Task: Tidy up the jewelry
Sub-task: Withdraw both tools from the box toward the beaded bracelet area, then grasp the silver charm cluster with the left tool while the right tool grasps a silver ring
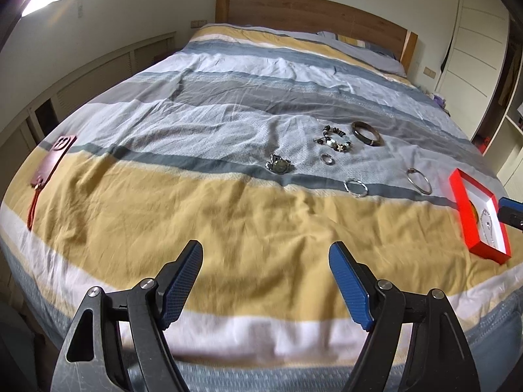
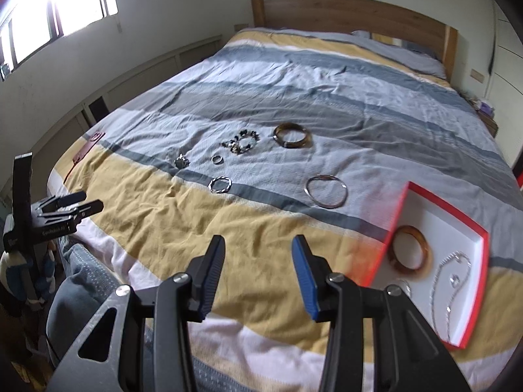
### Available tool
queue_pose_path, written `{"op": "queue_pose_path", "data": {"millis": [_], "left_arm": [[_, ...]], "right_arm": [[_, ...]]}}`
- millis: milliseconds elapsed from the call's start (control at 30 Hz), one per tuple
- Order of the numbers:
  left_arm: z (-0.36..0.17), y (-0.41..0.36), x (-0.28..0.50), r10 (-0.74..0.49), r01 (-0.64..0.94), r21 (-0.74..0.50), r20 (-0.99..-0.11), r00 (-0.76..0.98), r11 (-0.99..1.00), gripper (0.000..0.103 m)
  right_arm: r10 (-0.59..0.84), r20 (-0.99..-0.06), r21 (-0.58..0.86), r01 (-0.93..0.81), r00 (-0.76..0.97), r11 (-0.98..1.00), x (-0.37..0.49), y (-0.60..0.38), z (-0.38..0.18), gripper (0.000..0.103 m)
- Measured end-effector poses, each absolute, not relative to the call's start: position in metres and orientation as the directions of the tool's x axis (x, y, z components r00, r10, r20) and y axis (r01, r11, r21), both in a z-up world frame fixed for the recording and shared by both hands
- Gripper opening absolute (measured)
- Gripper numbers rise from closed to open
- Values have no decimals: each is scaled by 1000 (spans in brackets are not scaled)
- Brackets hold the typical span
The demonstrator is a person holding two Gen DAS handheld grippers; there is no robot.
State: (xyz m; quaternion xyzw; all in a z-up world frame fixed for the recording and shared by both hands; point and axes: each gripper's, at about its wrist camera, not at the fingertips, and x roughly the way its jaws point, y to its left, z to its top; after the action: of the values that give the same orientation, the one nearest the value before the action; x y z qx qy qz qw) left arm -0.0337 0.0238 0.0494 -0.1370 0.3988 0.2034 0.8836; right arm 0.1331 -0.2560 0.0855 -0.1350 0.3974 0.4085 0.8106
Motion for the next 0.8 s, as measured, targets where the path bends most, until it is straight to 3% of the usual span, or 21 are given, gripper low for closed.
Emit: {"op": "queue_pose_path", "data": {"millis": [533,800], "left_arm": [[18,66,51,177,-403,-100,-785,594,910,67],[3,85,102,114,-235,-35,-797,593,971,67]], "right_arm": [[578,-787,160,-833,216,530,176,-157,42,41],[588,-790,192,-842,171,504,199,-119,20,41]]}}
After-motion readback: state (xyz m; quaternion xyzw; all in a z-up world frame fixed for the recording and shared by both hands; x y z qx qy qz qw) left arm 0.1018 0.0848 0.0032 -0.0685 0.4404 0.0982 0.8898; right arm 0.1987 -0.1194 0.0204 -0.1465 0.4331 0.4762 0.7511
